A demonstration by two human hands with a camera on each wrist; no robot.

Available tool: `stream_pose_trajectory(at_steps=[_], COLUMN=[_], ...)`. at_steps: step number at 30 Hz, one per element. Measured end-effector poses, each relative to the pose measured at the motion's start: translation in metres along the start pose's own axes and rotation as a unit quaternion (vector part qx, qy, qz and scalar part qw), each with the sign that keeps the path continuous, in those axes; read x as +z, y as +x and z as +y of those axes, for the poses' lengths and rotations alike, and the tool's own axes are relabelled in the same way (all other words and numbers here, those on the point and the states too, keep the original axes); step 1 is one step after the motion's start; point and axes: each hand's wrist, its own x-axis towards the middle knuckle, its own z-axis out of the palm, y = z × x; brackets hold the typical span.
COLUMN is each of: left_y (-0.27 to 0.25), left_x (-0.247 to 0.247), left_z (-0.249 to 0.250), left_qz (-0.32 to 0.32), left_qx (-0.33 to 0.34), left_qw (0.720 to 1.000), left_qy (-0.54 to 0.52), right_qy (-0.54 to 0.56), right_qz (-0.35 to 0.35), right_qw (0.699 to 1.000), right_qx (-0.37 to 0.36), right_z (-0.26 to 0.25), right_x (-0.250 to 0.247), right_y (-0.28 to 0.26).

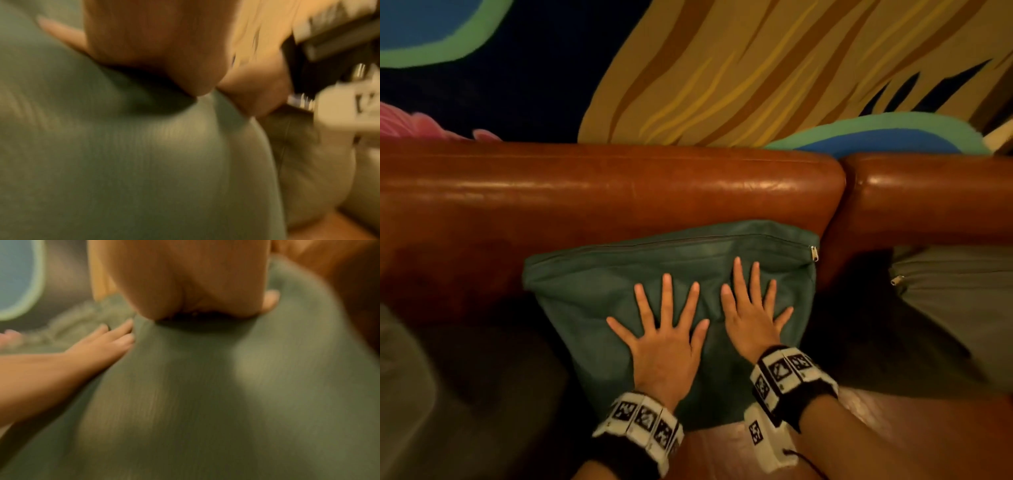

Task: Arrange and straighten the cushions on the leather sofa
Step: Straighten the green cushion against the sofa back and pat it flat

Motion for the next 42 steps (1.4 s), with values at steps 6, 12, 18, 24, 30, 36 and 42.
stream_pose_trajectory(at_steps=[6,12,18,24,30,36,42], left_y=[-0.024,-0.003,-0.02,-0.044,-0.032,-0.055,-0.048], left_x=[-0.055,-0.102,-0.118,-0.112,-0.128,-0.104,-0.099], left_z=[-0.061,-0.095,-0.122,-0.126,-0.117,-0.135,-0.093], left_qz=[0.188,0.138,0.153,0.108,0.092,0.083,0.061], left_qx=[-0.229,-0.439,-0.416,-0.407,-0.345,-0.369,-0.332], left_qw=[0.943,0.721,0.694,0.721,0.801,0.835,0.699], left_qy=[-0.149,-0.518,-0.568,-0.551,-0.479,-0.399,-0.63], right_qy=[0.269,0.453,0.339,0.437,0.338,0.279,0.485], right_qz=[0.295,0.172,0.252,0.151,0.186,0.193,0.166], right_qw=[0.913,0.856,0.905,0.881,0.92,0.939,0.851], right_qx=[0.083,0.18,0.057,0.103,0.071,0.064,0.112], right_z=[0.045,0.051,0.067,0.093,0.1,0.123,0.134], right_x=[-0.068,-0.1,-0.116,-0.115,-0.133,-0.137,-0.104], right_y=[-0.008,0.009,-0.042,-0.042,-0.035,-0.065,-0.057])
